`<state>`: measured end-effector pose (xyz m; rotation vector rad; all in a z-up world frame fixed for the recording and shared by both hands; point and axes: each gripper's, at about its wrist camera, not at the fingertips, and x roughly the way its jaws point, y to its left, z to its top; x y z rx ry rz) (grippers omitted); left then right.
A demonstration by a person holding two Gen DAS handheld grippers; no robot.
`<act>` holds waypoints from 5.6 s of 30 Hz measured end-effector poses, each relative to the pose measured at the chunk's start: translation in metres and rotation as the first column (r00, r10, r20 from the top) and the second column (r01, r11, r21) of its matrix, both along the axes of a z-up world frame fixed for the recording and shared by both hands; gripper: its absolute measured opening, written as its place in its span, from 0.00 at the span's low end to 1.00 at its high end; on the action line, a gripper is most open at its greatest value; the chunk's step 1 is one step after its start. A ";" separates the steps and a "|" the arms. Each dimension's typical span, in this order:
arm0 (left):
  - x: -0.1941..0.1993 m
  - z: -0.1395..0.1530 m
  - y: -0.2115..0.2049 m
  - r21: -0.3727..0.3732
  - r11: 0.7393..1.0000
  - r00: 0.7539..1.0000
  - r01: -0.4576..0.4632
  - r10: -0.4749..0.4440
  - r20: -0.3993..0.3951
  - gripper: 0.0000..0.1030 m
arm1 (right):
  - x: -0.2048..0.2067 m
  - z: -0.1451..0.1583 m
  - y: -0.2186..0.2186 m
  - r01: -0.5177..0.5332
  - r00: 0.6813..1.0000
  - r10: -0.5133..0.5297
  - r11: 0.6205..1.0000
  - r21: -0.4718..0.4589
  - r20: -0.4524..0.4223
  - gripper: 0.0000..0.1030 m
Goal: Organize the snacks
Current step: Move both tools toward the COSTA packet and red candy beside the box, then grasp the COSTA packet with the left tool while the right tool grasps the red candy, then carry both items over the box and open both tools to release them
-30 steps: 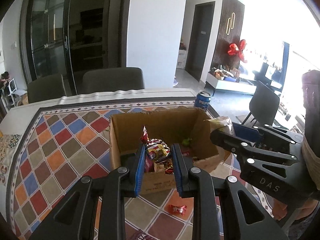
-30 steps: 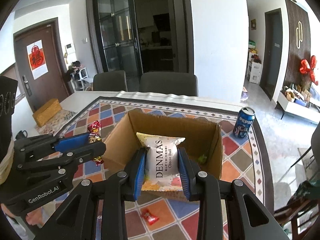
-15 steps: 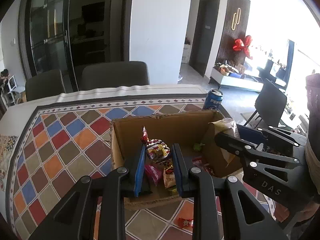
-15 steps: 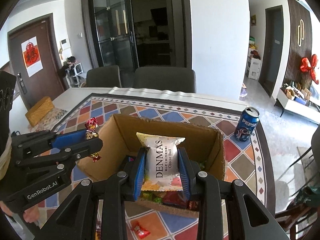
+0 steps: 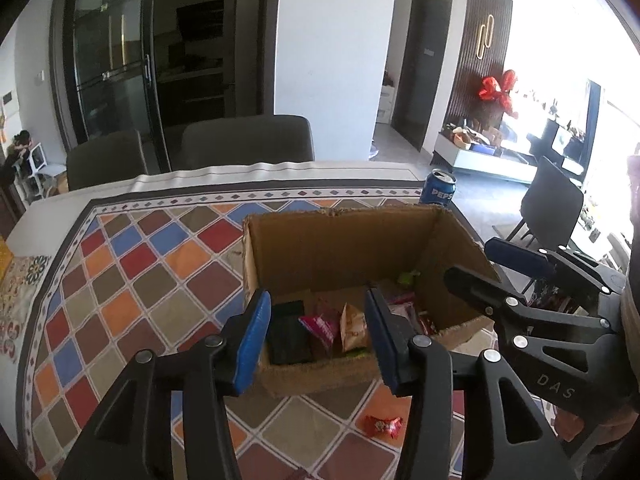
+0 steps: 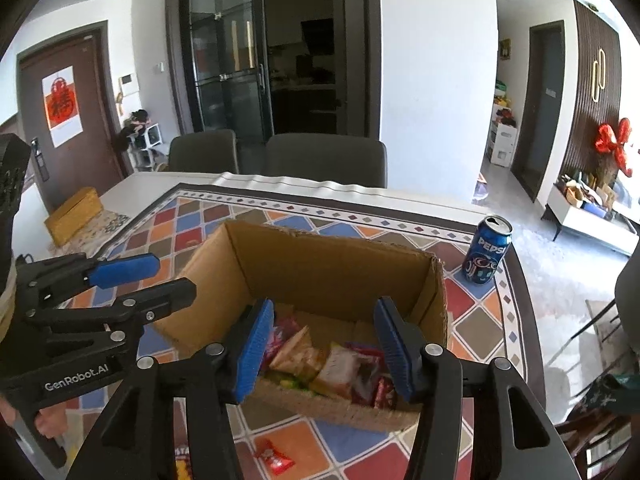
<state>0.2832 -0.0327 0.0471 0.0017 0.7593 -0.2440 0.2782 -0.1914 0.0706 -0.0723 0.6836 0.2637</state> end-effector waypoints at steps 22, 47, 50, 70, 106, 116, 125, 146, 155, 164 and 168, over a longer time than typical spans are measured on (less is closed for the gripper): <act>-0.071 -0.045 0.009 0.027 0.991 0.979 -0.128 0.131 -0.156 0.54 | -0.057 -0.033 0.016 -0.172 0.982 0.169 0.984 -0.039 -0.085 0.52; -0.096 -0.158 0.002 0.057 0.977 0.872 -0.206 0.209 -0.442 0.54 | -0.066 -0.126 0.022 -0.305 0.909 0.264 0.949 -0.083 -0.321 0.52; -0.096 -0.166 0.001 0.064 0.975 0.863 -0.211 0.216 -0.457 0.54 | -0.066 -0.132 0.022 -0.310 0.905 0.265 0.947 -0.087 -0.334 0.52; -0.106 -0.172 -0.002 0.108 0.969 0.877 -0.224 0.248 -0.412 0.42 | -0.050 -0.156 0.035 -0.331 0.888 0.267 0.936 -0.119 -0.373 0.52; -0.107 -0.123 0.020 -0.009 0.983 0.954 -0.184 0.177 -0.241 0.36 | -0.066 -0.130 0.032 -0.220 0.928 0.196 0.975 -0.041 -0.316 0.27; -0.111 -0.088 0.017 -0.021 0.989 0.980 -0.147 0.142 -0.138 0.36 | -0.081 -0.092 0.024 -0.167 0.962 0.161 0.986 -0.008 -0.222 0.27; -0.105 -0.048 0.012 -0.020 0.994 0.994 -0.103 0.103 -0.023 0.36 | -0.086 -0.053 0.015 -0.122 0.984 0.124 0.992 0.025 -0.127 0.27; -0.054 0.020 0.000 0.020 0.999 0.989 -0.040 0.037 0.146 0.36 | -0.056 0.016 0.008 -0.046 0.999 0.045 0.999 0.028 0.030 0.27; -0.017 0.020 -0.008 0.039 0.999 0.993 -0.021 0.016 0.121 0.36 | -0.025 0.022 0.000 0.000 1.000 0.000 1.000 0.021 0.028 0.27; 0.019 0.003 -0.017 0.024 0.999 0.999 0.024 -0.024 0.027 0.36 | 0.003 0.010 -0.008 0.040 0.999 -0.040 0.999 0.013 -0.015 0.27; 0.031 -0.004 -0.019 0.023 0.999 0.999 0.041 -0.040 -0.026 0.41 | 0.011 0.005 -0.008 0.052 0.998 -0.052 0.999 0.002 -0.035 0.28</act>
